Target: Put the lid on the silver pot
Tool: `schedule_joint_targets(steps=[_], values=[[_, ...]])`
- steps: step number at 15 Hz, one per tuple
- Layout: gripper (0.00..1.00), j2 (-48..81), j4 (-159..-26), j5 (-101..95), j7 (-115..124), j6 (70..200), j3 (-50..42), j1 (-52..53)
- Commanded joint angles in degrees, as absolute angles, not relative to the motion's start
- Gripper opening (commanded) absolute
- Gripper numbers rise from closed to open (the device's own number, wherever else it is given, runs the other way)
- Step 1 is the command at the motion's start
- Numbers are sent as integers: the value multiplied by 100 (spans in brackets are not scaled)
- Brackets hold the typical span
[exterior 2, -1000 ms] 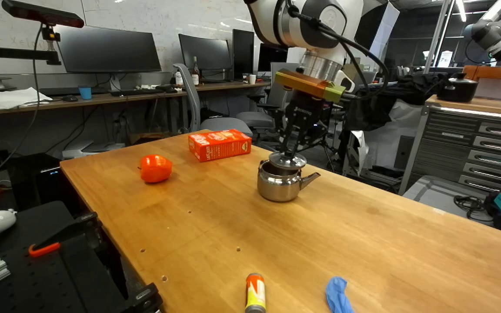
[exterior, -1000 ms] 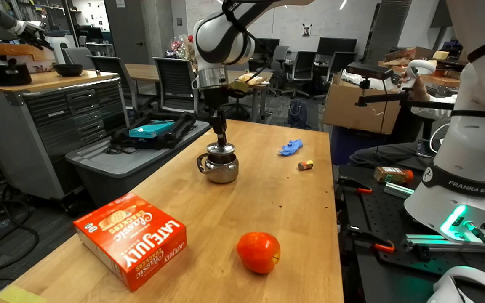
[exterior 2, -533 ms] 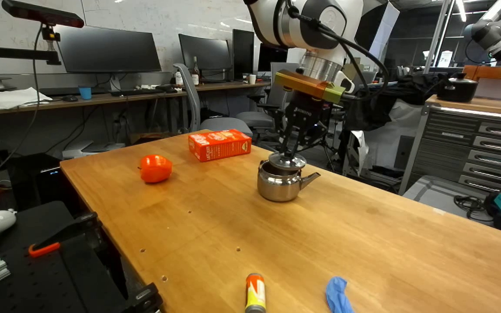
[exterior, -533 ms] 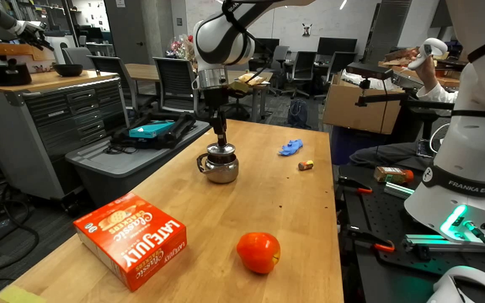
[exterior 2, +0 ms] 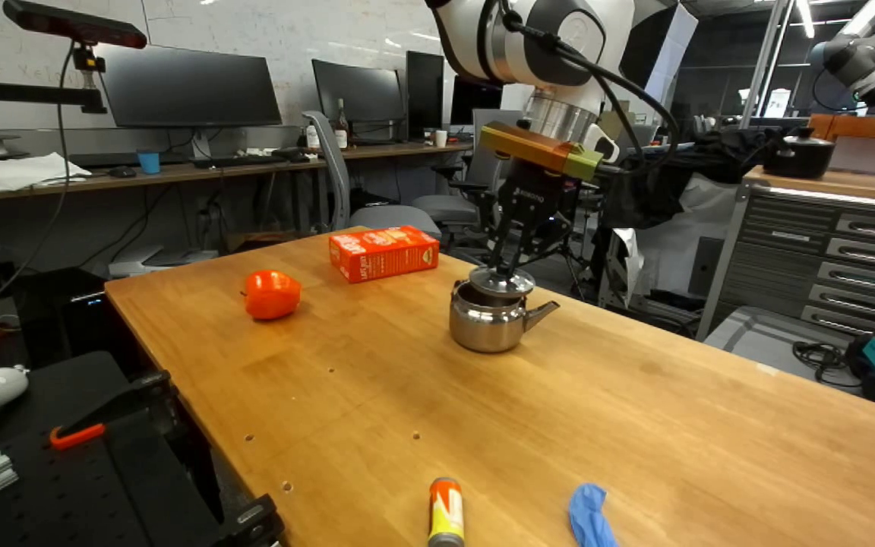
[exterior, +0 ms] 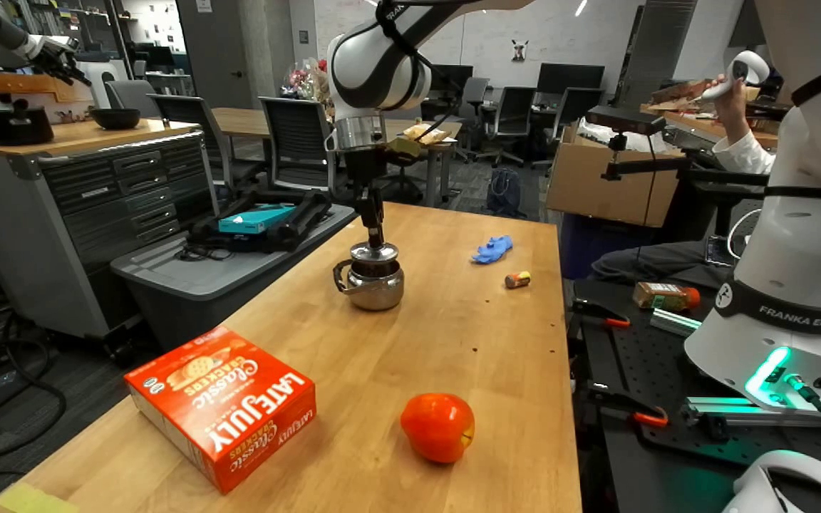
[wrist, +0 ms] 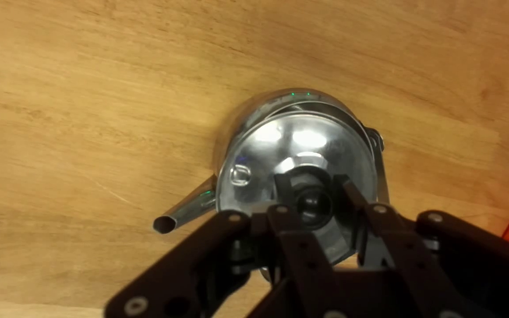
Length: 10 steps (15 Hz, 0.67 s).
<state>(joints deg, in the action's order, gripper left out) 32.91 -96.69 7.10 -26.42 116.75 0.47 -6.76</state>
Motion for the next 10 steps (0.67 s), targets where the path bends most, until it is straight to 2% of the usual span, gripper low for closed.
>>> schedule_joint_targets(steps=[1,10], values=[[7,3295,-9657,652,-2605,11666,141,-758],[7,3366,-9689,583,-2560,11635,150,-706]])
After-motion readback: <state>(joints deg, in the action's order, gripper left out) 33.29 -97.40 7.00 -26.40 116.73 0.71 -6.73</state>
